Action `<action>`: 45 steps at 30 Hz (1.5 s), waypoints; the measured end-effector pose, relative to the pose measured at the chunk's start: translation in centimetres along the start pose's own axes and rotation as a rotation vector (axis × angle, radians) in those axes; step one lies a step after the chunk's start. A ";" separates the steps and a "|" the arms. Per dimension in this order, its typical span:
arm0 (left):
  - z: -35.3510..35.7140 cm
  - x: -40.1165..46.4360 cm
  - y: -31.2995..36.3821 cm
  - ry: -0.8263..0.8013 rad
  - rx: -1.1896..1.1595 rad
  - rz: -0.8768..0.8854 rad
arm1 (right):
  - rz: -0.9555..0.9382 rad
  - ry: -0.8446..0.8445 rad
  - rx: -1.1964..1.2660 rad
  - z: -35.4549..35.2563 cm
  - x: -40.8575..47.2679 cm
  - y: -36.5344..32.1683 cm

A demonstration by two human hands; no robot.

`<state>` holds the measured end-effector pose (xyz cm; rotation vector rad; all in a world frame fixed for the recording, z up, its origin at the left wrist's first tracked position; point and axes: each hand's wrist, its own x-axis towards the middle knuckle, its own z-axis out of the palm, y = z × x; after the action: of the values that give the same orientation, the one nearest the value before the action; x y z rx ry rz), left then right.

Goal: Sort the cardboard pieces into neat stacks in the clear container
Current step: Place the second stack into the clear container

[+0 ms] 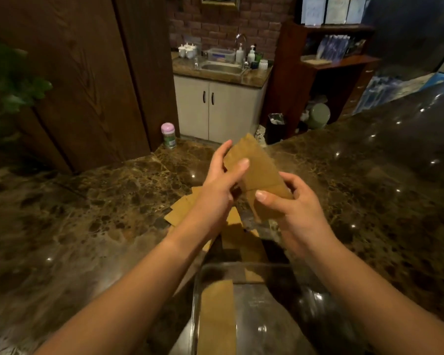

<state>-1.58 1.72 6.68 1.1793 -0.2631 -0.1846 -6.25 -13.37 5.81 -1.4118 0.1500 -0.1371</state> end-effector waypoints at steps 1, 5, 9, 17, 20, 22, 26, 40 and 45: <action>0.4 -1.0 -0.1 0.014 0.015 0.019 | 0.058 -0.046 0.040 0.6 -1.1 -0.1; 0.3 -4.3 -0.2 0.114 0.057 0.002 | 0.129 -0.175 -0.162 1.2 -4.2 -0.4; -0.7 -6.5 -1.0 0.088 0.199 -0.079 | 0.126 -0.240 -0.233 1.2 -5.9 0.4; -1.6 -10.5 -2.5 0.041 0.336 -0.151 | 0.241 -0.257 -0.213 -1.1 -8.8 2.0; -4.6 -12.2 -3.5 0.169 0.407 -0.115 | 0.366 -0.218 -0.347 -3.9 -10.5 2.6; -5.9 -13.4 -4.5 0.239 0.341 -0.191 | 0.491 -0.172 -0.396 -5.2 -11.5 3.6; -5.8 -14.9 -8.0 0.241 0.113 -0.349 | 0.670 -0.170 -0.450 -5.1 -11.9 6.4; -5.0 -17.2 -8.5 0.245 0.042 -0.423 | 0.628 -0.080 -0.320 0.0 -12.5 8.0; -4.8 -17.4 -8.7 0.252 0.025 -0.406 | 0.639 -0.119 -0.406 0.4 -12.7 7.8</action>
<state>-16.77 7.56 -4.98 1.2576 0.2000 -0.3843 -18.59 -9.41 -1.58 -1.7005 0.5433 0.5305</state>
